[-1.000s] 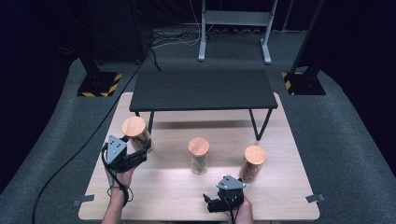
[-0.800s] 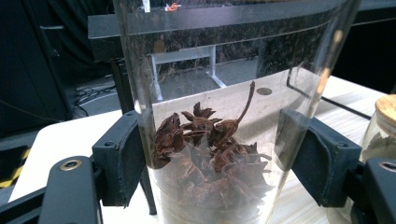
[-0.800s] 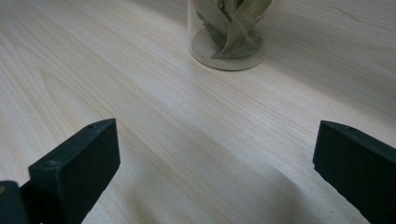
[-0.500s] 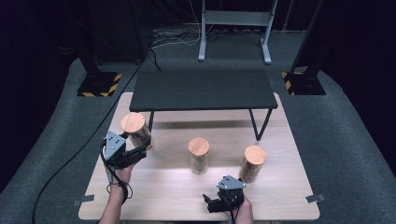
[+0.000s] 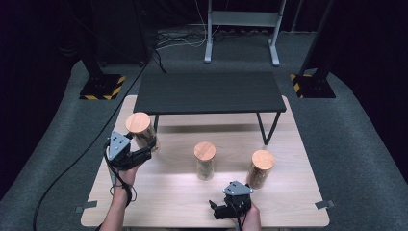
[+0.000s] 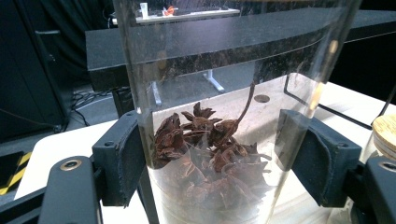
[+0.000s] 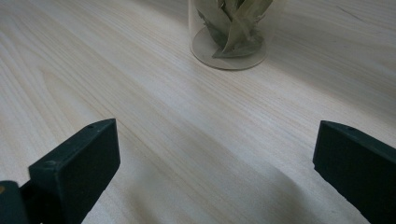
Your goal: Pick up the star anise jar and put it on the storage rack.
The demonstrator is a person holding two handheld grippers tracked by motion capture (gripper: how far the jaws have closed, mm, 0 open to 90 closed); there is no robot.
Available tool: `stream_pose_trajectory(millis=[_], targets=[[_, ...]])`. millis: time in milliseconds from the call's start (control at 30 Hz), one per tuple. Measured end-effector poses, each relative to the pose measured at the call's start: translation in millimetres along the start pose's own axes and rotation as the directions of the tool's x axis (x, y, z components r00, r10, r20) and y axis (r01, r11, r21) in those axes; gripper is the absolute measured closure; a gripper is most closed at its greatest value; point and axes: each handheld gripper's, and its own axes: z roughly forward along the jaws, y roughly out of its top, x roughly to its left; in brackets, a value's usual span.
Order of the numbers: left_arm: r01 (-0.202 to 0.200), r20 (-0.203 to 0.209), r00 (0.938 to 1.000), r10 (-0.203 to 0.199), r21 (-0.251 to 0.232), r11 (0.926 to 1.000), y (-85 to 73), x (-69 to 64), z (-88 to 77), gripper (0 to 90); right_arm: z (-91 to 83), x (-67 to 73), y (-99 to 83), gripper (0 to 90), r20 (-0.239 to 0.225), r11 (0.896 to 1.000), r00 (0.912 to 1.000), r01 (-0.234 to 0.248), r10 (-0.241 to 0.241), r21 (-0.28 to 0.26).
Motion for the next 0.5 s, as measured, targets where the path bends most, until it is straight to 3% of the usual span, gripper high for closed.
stream_pose_trajectory(millis=[500], targets=[[-0.009,-0.001,1.0000,0.009,-0.003,1.0000,9.9,3.1,3.0,25.2,0.2,0.1,0.1,0.0,0.003,1.000,1.0000,-0.001,0.001,0.003]])
